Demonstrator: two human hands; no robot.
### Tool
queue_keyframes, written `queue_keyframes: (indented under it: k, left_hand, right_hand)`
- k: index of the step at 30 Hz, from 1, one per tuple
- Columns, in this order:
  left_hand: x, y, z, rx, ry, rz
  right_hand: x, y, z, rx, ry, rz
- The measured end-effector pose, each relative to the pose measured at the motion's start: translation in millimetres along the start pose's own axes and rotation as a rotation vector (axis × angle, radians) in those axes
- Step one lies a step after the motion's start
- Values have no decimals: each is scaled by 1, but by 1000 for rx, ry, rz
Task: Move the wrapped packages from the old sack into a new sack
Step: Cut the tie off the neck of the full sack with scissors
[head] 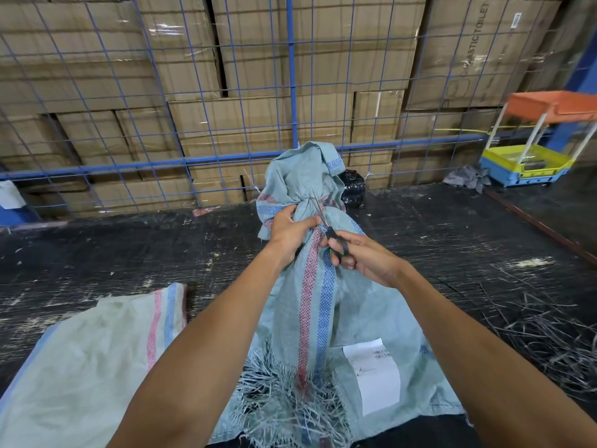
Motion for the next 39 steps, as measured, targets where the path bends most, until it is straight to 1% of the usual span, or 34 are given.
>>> queue_keyframes:
  k: [3,5,6,8,9,10,13,15,20,22,25,29,33,35,37,39]
  left_hand:
    - [0,0,2,1,2,23]
    - [1,-2,3,-8,-22,14]
    - [3,-2,5,-21,-37,6]
    - [4,-4,9,-68,-50,-4]
    - [2,-3,11,-85,-43,3]
    - [0,-1,12,-90,-30,13]
    - [-5,7,8,-58,16,37]
    - [-6,9,4,-30,19,29]
    - [-2,8,3,0,9,-7]
    - [-2,8,3,1,22,-13]
    - [-4,8,1,-5,31,-24]
    - [-5,8,1,-31,39,-28]
    - [-12,7,2,-29,90,-18]
    - [-18,2,6,-27,136,-6]
    - [-26,-3,14,-24,167,1]
    - [-42,-19,24,-45,178,-40]
  right_hand:
    - [4,3,-2,-13,-16,22]
    - [7,1,-3,23,7,22]
    - [6,1,-4,57,36,-6]
    - [1,6,-9,152,88,-152]
    - [-4,11,-13,189,92,-226]
    - [-11,17,-17,203,91,-246]
    - [-26,20,-21,168,92,-125]
    - [-26,15,-19,119,45,-105]
    - [-14,-2,-12,-98,-102,-63]
    - [-10,-2,-10,-129,-135,-43]
    - [-8,2,-7,-121,-166,-8]
    - [-11,5,-7,-7,-98,76]
    - [-3,24,-1,147,-24,4]
    - [16,48,9,277,-29,75]
    - [49,78,24,423,-72,167]
    - [95,118,53,625,-190,340]
Point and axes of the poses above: each hand's wrist, its own z-axis away from the middle knuckle, its own y-axis out of the back of the hand, x = y × z, the point moved 2 cm from there along -z, towards the middle knuckle, and after that the axes turned 14 degrees about x, right-handed, at the moved point
